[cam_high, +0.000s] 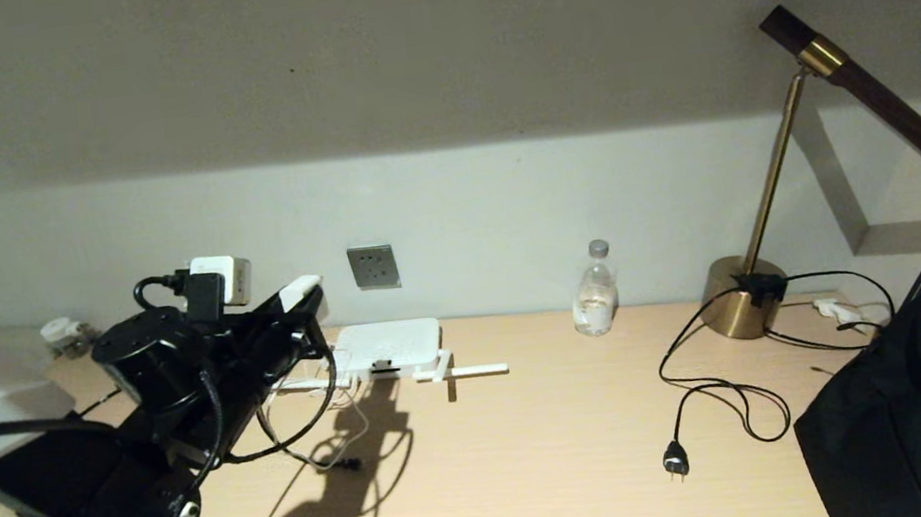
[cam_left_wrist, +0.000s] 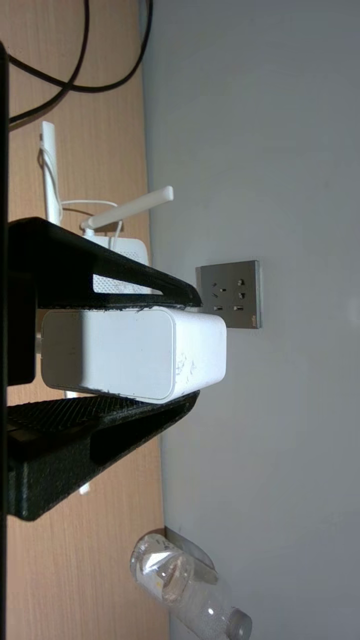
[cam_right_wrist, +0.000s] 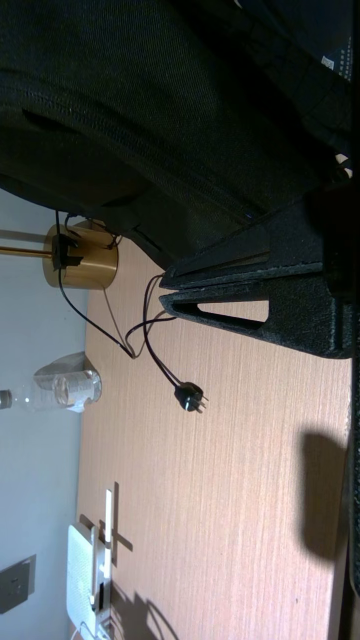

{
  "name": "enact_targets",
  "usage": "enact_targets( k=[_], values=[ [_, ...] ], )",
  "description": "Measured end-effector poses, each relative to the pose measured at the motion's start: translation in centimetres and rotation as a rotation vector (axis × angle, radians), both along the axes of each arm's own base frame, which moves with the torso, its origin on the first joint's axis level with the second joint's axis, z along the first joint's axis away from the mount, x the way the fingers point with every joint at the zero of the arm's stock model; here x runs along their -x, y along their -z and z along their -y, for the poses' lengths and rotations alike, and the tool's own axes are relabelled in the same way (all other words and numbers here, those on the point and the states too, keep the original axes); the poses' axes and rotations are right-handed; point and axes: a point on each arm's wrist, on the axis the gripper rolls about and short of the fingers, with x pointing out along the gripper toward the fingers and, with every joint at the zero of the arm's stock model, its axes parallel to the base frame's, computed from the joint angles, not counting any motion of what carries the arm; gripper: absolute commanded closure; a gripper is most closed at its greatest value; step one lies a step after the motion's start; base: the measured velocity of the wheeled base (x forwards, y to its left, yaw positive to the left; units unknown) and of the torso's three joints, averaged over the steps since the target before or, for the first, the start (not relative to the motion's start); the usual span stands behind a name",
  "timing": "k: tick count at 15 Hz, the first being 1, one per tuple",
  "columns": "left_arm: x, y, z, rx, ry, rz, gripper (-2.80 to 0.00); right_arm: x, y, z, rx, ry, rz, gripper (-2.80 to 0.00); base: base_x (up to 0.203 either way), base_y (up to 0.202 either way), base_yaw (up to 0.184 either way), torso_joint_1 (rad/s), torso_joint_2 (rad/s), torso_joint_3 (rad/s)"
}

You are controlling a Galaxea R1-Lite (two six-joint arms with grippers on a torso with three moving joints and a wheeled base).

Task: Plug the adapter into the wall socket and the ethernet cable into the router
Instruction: Plug plug into socket

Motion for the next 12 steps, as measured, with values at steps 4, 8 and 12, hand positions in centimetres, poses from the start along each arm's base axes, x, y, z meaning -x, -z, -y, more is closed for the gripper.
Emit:
enact_targets(
  k=[4,8,12],
  values=[
    [0.13,0.08,-0.03,0.0,0.0,-0.002,0.0,0.0,0.0,0.0,0.0,0.0,0.0,0.0,0.0,0.0,0.0,0.003,0.0,-0.177],
    [0.19,0.07,0.08,-0.001,0.008,0.0,0.0,0.0,0.0,0.0,0.0,0.0,0.0,0.0,0.0,0.0,0.0,0.003,0.0,-0.193],
    [0.2,0.05,0.11,-0.001,0.01,0.0,0.0,0.0,0.0,0.0,0.0,0.0,0.0,0.0,0.0,0.0,0.0,0.006,0.0,-0.195]
  ],
)
